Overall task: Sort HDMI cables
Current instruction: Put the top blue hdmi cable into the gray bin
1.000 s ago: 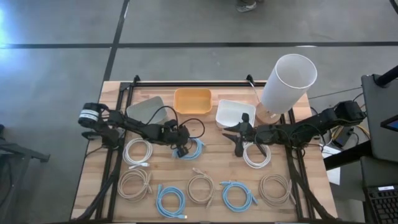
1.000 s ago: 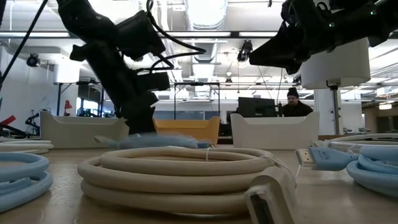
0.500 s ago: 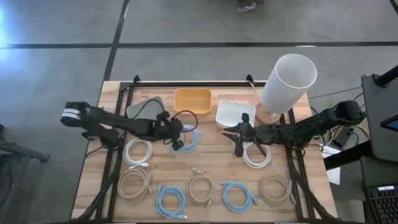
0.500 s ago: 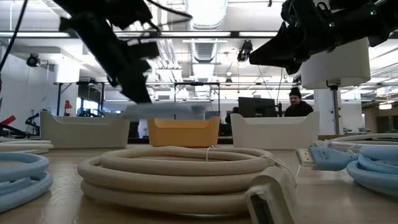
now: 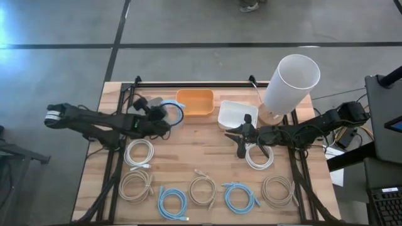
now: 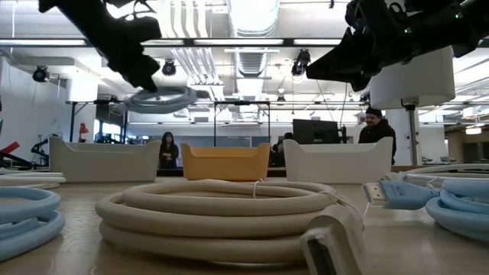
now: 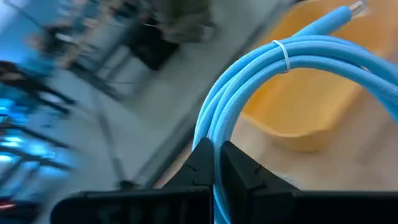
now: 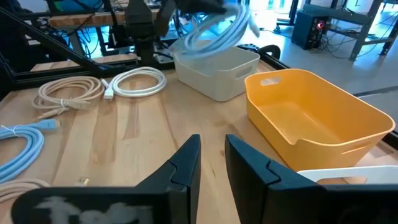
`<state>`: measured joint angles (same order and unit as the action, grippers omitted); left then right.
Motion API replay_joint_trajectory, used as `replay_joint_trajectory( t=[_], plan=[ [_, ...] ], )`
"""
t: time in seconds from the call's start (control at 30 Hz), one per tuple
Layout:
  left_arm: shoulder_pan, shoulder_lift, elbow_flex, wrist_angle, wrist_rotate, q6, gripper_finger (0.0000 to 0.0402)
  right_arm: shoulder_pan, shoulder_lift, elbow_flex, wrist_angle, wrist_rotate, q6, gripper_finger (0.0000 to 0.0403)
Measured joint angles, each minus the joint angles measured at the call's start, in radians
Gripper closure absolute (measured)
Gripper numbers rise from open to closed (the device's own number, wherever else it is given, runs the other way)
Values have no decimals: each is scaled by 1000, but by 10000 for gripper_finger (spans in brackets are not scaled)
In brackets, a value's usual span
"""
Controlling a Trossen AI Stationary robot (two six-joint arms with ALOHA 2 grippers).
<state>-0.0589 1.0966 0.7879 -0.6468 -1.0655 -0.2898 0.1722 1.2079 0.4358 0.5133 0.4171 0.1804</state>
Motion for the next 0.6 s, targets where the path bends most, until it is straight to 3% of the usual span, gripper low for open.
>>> replay_joint_trajectory(
  t=[0.13, 0.37, 0.6],
  plan=[
    [14, -27, -7, -94, -96, 0, 391, 0, 0, 0, 0, 0, 0, 335],
    [58, -28, -35, -276, -103, -98, 390, 0, 0, 0, -1, 0, 0, 335],
    [122, -23, -97, -268, -105, -104, 390, 0, 0, 0, -1, 0, 0, 335]
  ],
)
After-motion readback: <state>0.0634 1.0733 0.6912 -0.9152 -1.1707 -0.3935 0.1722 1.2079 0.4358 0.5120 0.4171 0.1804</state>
